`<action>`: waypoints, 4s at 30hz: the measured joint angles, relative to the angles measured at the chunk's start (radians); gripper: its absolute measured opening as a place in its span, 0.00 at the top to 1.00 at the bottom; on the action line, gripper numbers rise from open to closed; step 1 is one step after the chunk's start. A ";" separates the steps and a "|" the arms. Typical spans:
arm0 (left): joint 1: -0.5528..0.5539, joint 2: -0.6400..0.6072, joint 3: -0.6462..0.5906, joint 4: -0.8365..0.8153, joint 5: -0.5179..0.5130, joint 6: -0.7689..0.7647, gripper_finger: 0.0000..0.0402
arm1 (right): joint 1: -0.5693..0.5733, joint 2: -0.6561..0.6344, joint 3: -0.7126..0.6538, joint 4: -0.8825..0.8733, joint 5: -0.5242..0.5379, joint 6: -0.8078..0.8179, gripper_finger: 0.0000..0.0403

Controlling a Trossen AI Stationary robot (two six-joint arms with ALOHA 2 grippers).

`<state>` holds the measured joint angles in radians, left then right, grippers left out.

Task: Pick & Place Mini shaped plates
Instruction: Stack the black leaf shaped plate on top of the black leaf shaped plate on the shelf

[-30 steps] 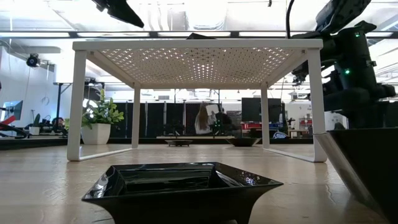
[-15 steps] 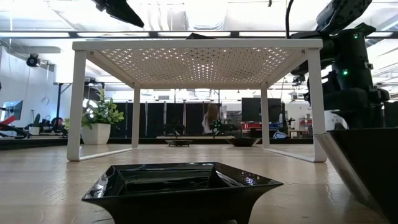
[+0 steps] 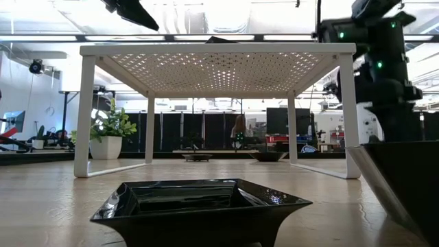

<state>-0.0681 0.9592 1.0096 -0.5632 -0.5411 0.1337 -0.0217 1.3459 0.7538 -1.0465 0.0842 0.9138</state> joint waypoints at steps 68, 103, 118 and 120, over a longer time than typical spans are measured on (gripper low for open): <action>0.021 0.361 0.131 0.763 -0.021 0.263 0.81 | 0.004 0.044 0.695 0.564 0.745 -0.997 0.98; 0.067 0.482 0.248 0.772 -0.149 0.272 0.81 | 0.009 0.036 0.695 0.620 0.674 -1.045 0.98; 0.093 0.482 0.246 0.772 -0.148 0.253 0.81 | 0.009 0.036 0.695 0.635 0.665 -1.049 0.98; 0.095 0.482 0.246 0.770 -0.147 0.238 0.81 | 0.009 0.036 0.695 0.635 0.663 -1.049 0.98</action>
<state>0.0269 1.4414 1.2556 0.2064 -0.6883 0.3717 -0.0128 1.3819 1.4490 -0.4118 0.7475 -0.1352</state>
